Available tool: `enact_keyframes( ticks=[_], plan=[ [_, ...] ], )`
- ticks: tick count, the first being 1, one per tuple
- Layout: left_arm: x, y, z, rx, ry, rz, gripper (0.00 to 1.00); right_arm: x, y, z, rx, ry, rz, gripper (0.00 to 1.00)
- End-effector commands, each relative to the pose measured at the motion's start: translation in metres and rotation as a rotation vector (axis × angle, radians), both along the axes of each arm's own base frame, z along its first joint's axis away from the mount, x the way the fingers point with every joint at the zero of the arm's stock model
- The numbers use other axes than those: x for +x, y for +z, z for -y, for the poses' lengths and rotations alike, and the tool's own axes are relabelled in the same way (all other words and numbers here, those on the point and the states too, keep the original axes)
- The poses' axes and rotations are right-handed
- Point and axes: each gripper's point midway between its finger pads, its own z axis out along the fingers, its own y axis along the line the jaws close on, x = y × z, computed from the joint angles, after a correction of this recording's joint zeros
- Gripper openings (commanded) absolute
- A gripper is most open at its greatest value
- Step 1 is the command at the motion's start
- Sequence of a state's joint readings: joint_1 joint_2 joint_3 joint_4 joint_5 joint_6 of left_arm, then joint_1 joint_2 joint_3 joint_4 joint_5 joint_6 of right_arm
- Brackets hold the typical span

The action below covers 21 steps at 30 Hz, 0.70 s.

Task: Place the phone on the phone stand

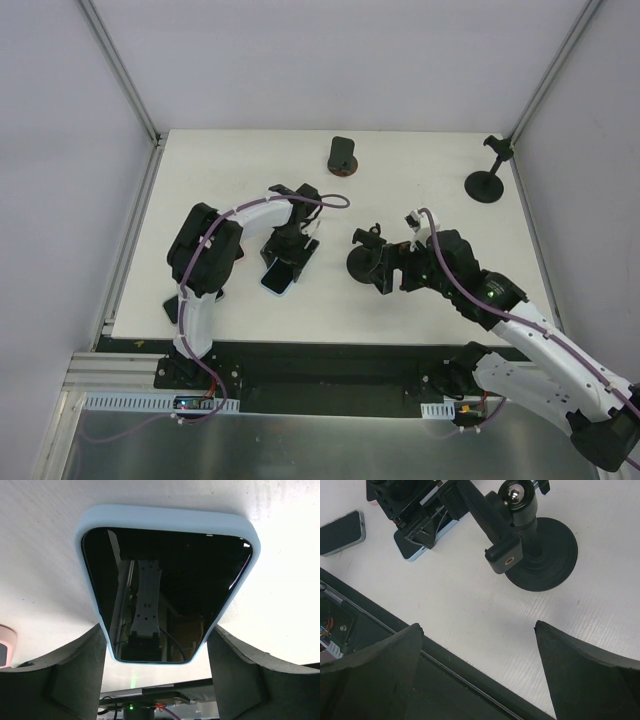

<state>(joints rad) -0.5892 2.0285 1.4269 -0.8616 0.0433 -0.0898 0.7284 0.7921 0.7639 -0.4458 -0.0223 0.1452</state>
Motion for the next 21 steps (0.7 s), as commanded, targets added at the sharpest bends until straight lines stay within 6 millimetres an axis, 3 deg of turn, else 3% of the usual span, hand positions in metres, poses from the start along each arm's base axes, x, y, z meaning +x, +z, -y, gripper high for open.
enact_keyframes(
  ticks=[1,4,7,9,13,21],
  plan=[
    [-0.004,-0.017,-0.003,0.027,-0.028,-0.045,0.48,0.012,0.021,0.001,0.022,-0.052,0.055,0.96],
    [-0.005,-0.015,0.001,0.004,-0.037,-0.056,0.24,0.014,0.026,0.005,0.044,-0.086,0.076,0.96],
    [-0.005,-0.013,-0.001,0.007,-0.041,-0.047,0.17,0.016,0.035,0.012,0.081,-0.134,0.115,0.96],
    [-0.005,-0.011,-0.001,0.003,-0.044,-0.044,0.0,0.015,0.044,0.016,0.092,-0.133,0.15,0.96],
    [-0.002,-0.005,0.002,-0.008,-0.032,-0.02,0.0,0.011,0.048,0.023,0.06,-0.119,0.169,0.96],
    [0.009,0.03,0.005,-0.06,0.007,0.109,0.0,0.008,0.051,0.024,0.024,-0.095,0.152,0.96]
  ],
)
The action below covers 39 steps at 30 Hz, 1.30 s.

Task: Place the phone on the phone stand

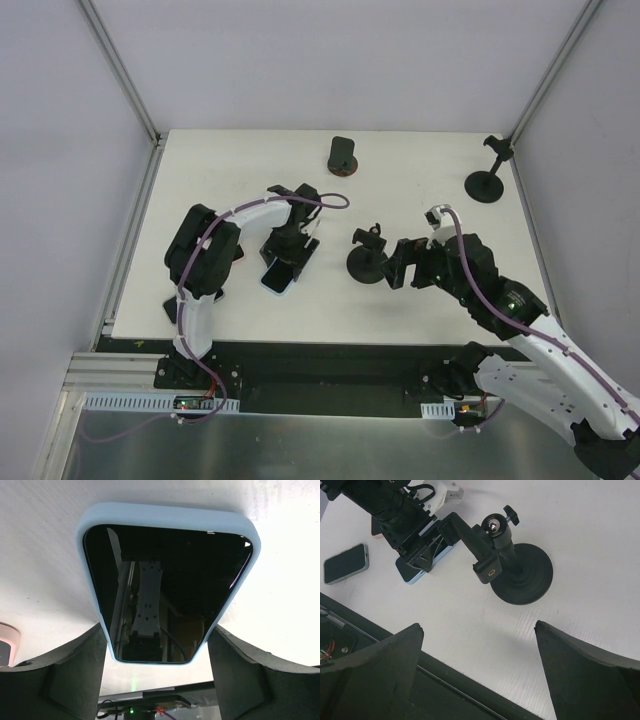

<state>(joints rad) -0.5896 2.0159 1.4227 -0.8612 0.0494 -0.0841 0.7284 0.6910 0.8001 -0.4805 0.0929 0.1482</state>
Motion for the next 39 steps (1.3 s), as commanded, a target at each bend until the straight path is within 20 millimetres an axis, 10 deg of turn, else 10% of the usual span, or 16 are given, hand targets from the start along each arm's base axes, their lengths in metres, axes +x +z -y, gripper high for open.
enact_keyframes(
  ticks=[1,10,21,29,39],
  plan=[
    [0.011,0.03,0.004,-0.053,0.021,0.117,0.0,0.002,0.02,0.003,-0.008,0.003,0.042,0.96],
    [0.026,0.088,0.005,-0.144,0.057,0.329,0.0,0.008,0.035,0.009,-0.063,-0.014,0.061,0.96],
    [0.039,0.218,-0.008,-0.43,0.151,0.882,0.0,0.026,0.093,0.011,-0.132,-0.041,0.124,0.97],
    [0.014,0.284,-0.012,-0.685,0.131,1.131,0.0,0.046,0.151,-0.08,0.045,0.099,0.176,0.94],
    [0.001,0.295,-0.005,-0.795,0.091,1.174,0.0,0.059,0.17,-0.194,0.18,0.105,0.177,0.82]
  ],
)
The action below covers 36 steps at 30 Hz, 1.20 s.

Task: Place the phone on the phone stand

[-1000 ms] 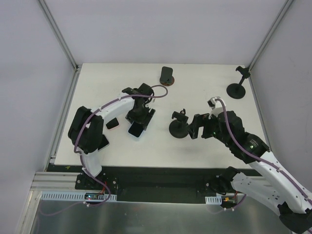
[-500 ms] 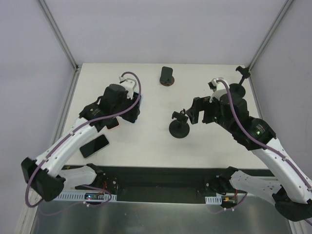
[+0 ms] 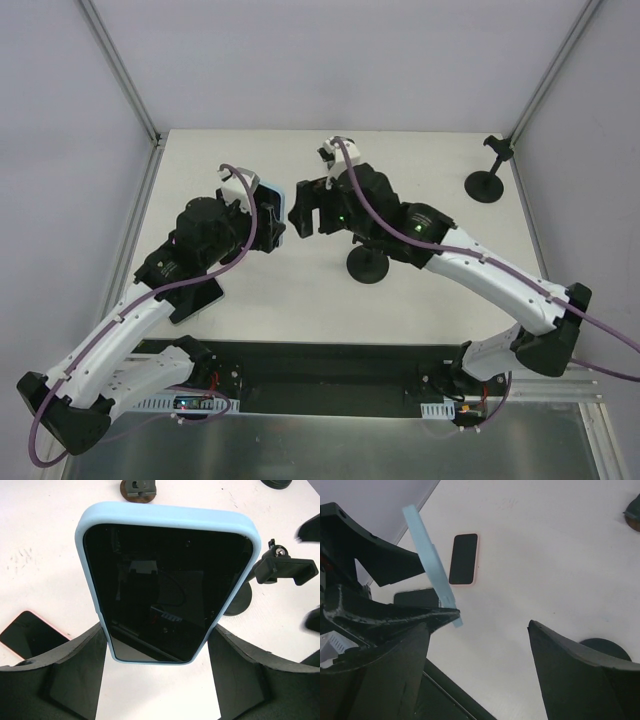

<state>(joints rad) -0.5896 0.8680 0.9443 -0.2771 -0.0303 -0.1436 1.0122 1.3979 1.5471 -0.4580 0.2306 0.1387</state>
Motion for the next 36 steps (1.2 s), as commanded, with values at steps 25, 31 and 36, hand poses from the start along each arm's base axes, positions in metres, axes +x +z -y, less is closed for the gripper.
enact_keyframes(
  ticks=[25,31,36],
  plan=[
    [-0.031,0.046,0.054,-0.175,-0.353,0.112,0.23,-0.022,0.017,-0.063,0.177,0.262,0.139,0.01],
    [-0.056,0.05,0.076,-0.23,-0.548,0.087,0.7,-0.063,0.014,-0.011,0.171,0.469,0.215,0.01],
    [-0.099,0.051,0.102,-0.305,-0.875,-0.031,0.63,-0.094,0.021,0.025,0.187,0.57,0.258,0.01]
  ],
)
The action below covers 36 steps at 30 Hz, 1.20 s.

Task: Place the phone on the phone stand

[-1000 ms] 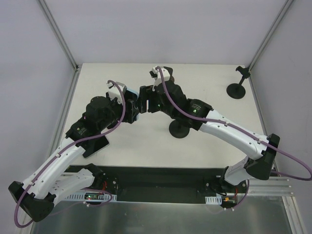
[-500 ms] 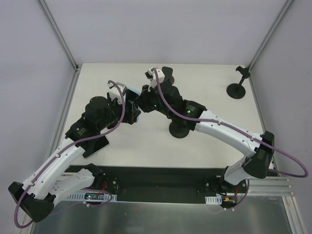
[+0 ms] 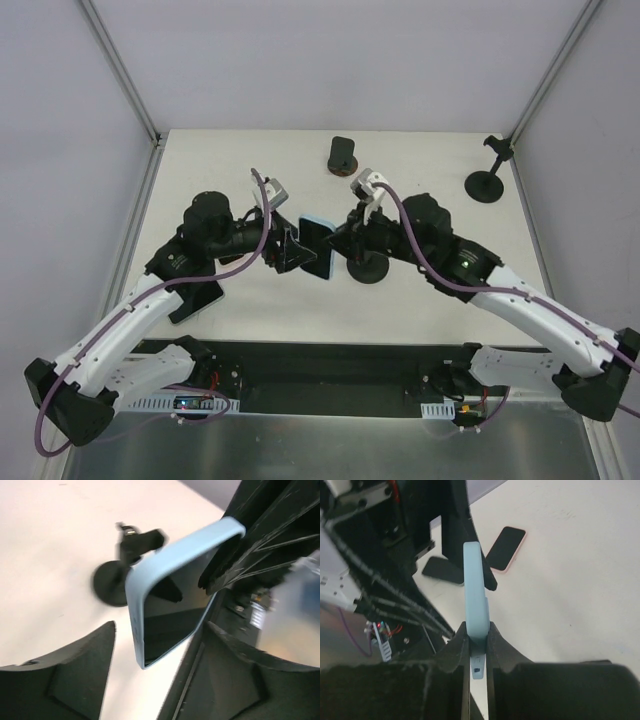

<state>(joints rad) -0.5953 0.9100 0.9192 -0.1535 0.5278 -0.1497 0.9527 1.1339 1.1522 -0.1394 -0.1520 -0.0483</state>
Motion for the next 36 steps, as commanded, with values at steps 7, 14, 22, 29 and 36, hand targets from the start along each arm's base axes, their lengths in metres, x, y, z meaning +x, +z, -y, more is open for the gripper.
enact_keyframes(
  ticks=[7,14,22,29,36],
  plan=[
    [-0.07,0.044,0.033,-0.176,-0.537,-0.038,0.66,-0.049,0.028,0.036,0.08,0.163,0.13,0.01],
    [-0.102,0.033,0.048,-0.177,-0.772,-0.197,0.37,-0.065,0.033,0.028,0.08,0.286,0.136,0.01],
    [-0.099,0.023,0.053,-0.117,-0.713,-0.182,0.02,-0.064,0.027,0.021,0.035,0.32,0.103,0.01],
    [-0.056,0.011,0.054,-0.029,-0.411,-0.08,0.0,-0.031,0.016,0.037,-0.048,0.093,0.069,0.7],
    [-0.013,0.018,0.035,0.003,-0.085,-0.021,0.0,-0.019,-0.016,0.074,-0.103,-0.119,-0.017,1.0]
  ],
)
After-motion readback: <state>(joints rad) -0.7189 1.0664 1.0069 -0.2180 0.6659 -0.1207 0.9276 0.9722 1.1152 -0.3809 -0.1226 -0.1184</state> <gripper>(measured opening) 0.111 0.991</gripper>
